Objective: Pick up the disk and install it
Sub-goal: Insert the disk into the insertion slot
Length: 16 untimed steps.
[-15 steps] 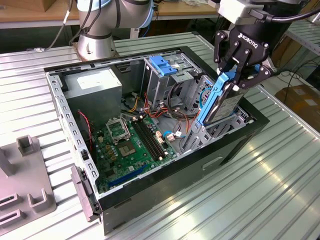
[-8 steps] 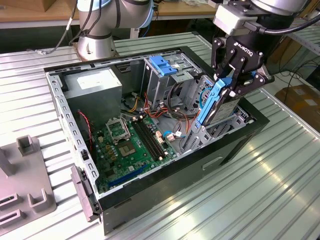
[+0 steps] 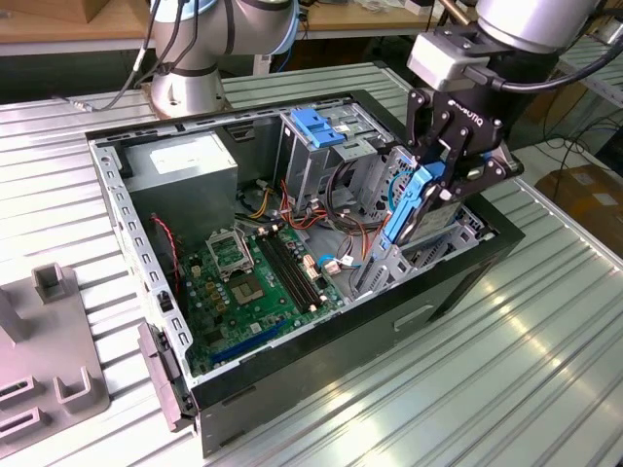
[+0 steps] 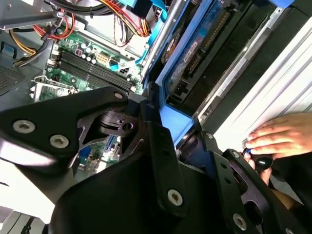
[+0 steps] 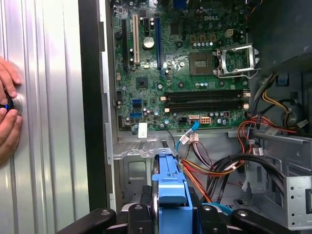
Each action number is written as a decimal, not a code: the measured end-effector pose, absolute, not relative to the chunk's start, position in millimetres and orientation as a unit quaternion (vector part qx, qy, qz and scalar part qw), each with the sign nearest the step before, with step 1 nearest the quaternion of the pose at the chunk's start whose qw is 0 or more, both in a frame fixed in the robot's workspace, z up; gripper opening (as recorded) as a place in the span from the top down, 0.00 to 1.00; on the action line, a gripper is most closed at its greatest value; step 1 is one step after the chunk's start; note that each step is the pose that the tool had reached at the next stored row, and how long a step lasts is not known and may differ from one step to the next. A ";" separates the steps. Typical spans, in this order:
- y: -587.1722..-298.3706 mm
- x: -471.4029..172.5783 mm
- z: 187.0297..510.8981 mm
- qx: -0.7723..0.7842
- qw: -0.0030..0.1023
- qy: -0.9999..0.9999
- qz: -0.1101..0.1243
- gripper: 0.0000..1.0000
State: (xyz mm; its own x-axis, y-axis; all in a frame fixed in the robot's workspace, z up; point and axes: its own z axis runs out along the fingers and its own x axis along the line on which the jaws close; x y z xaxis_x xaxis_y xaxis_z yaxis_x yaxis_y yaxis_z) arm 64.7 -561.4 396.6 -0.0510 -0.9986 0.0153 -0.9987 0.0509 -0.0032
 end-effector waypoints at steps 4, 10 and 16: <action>-562.0 64.7 391.5 0.689 0.004 -0.725 0.006 0.63; -562.1 64.7 391.5 0.689 0.004 -0.725 0.006 0.63; -562.3 64.7 391.3 0.689 0.004 -0.725 0.006 0.70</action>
State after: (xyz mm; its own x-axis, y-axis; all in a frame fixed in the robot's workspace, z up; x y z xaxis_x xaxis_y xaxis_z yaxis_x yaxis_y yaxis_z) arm 64.7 -562.3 391.3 -0.0510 -0.9986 0.0151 -0.9987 0.0510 -0.0029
